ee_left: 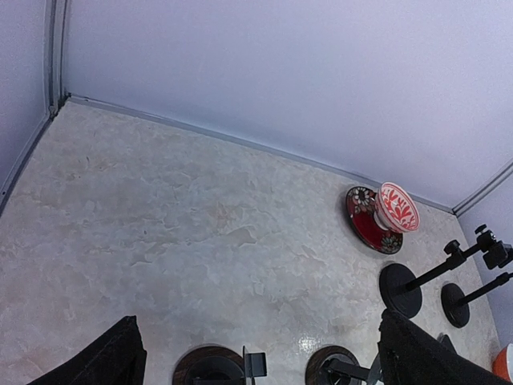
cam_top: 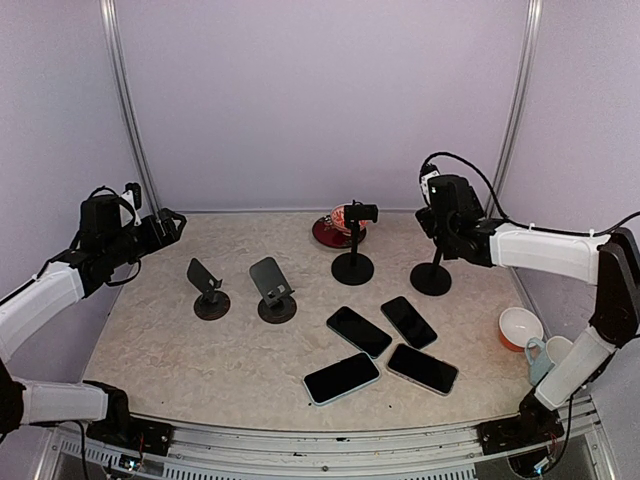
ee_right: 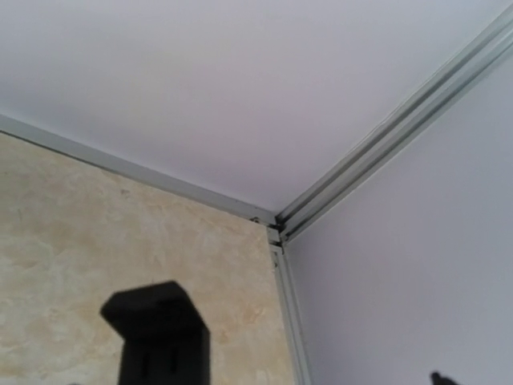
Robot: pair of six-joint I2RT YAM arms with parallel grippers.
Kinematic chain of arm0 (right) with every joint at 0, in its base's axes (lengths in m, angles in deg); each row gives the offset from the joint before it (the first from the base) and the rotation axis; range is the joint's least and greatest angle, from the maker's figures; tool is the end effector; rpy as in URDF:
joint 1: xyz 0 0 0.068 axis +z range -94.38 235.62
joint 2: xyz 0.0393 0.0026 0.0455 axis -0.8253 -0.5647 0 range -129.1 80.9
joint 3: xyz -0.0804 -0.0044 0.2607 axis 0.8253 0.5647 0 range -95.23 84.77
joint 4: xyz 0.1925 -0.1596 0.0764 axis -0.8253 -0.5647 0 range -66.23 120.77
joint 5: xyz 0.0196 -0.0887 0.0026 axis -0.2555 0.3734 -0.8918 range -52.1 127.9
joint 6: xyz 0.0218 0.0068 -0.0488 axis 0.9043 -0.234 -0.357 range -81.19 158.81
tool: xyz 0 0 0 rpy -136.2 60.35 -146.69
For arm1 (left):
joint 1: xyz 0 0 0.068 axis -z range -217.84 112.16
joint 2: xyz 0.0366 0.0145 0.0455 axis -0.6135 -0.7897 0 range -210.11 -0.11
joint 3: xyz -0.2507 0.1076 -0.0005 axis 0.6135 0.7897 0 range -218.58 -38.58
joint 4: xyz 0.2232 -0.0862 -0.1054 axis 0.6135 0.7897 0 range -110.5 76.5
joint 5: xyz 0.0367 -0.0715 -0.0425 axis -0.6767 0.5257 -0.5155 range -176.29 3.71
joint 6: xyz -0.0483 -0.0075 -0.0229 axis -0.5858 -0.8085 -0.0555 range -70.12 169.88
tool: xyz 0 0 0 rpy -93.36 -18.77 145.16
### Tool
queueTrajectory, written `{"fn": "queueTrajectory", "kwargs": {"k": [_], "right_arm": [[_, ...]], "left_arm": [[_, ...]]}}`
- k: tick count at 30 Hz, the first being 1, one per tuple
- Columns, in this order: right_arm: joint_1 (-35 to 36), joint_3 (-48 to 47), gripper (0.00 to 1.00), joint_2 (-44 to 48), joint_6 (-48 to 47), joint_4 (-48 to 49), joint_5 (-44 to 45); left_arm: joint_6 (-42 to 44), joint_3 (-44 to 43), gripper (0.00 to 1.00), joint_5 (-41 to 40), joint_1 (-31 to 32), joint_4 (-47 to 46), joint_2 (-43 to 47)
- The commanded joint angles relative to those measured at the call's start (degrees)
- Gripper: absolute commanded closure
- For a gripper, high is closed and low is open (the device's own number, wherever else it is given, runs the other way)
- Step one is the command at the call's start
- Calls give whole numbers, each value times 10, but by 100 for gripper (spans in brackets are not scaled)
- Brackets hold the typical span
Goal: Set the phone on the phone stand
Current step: Adjust the phone stand at the corner of the board.
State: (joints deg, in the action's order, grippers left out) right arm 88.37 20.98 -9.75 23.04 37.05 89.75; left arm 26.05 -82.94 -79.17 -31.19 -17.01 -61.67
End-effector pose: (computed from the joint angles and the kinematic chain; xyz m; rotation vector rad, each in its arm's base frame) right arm 0.3167 0.1704 0.2866 -0.1811 1.8302 -0.6598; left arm 0.2461 -0.0331 0.2919 -0.2091 1.9470 -0.4730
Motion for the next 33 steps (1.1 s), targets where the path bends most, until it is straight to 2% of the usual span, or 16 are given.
{"fn": "queueTrajectory", "kwargs": {"k": [1,17,27,33], "right_arm": [[-19,15,9,43,46,-27,-28],[-115,48,9,130,141,-109,-180],[-177,48,8,160,206,-136,-345],[-201,38,8,164,266,-162,-495]], "left_arm": [[-2,-6,1,5,-5,-1,2],[-2,-6,1,7,-5,-1,2],[-2,-6,1,9,-8,-1,0],[-4,-7,1,12,-9,-1,-3]]}}
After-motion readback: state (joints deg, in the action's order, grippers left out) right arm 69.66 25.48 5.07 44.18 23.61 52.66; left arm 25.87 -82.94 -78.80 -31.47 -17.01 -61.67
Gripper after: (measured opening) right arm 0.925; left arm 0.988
